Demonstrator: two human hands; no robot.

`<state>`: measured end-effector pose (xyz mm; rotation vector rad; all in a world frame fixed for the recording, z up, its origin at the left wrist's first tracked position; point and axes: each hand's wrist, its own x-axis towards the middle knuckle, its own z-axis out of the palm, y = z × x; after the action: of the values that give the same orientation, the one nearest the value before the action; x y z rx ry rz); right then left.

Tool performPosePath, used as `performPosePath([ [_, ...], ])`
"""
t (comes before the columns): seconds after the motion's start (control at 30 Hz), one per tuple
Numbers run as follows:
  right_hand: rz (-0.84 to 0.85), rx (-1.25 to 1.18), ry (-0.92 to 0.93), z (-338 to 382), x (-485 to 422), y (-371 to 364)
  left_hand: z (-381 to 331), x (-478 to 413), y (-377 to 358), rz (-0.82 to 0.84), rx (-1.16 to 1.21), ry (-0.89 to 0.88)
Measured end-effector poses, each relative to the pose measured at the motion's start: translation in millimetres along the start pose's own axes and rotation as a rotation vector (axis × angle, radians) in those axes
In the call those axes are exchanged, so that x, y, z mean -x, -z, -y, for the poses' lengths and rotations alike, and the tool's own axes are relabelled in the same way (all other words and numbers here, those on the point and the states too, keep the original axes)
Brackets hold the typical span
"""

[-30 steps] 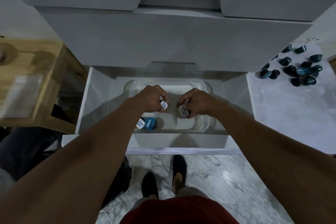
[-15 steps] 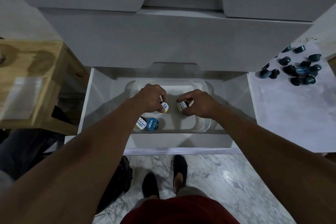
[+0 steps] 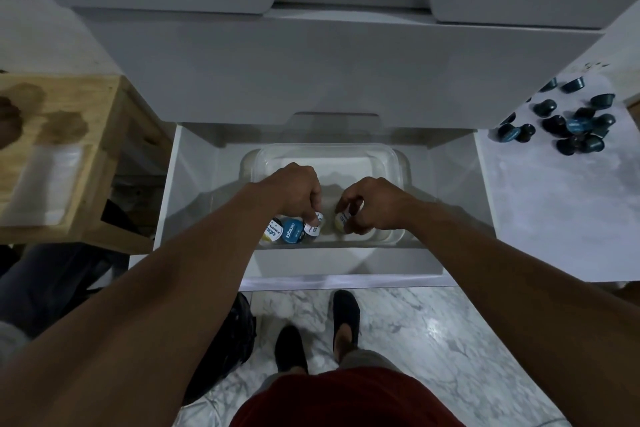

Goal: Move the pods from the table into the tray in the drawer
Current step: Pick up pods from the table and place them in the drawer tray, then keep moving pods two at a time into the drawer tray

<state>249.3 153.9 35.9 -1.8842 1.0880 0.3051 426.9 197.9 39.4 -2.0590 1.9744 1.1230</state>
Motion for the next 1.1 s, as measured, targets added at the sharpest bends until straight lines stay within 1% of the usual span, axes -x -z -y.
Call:
performPosePath([
  [0.3,0.052,0.023,-0.036,3,-1,-1,-1,0,-4,0.092,0.011,0.015],
  [0.73,-0.029,0.088,-0.043,5,1,-10,7,3,-7,0.057,0.04,0.008],
  [0.8,-0.08,0.129,-0.037,5,2,-8,8,4,-5,0.013,0.035,0.005],
  [0.93,-0.236,0.165,-0.05,8,13,0,1,11,4,-0.177,-0.077,-0.029],
  [1.0,-0.349,0.2,-0.058,11,25,7,-10,17,11,-0.273,-0.162,-0.064],
  [1.1,-0.533,0.287,-0.079,13,51,17,-36,28,21,-0.434,-0.251,-0.174],
])
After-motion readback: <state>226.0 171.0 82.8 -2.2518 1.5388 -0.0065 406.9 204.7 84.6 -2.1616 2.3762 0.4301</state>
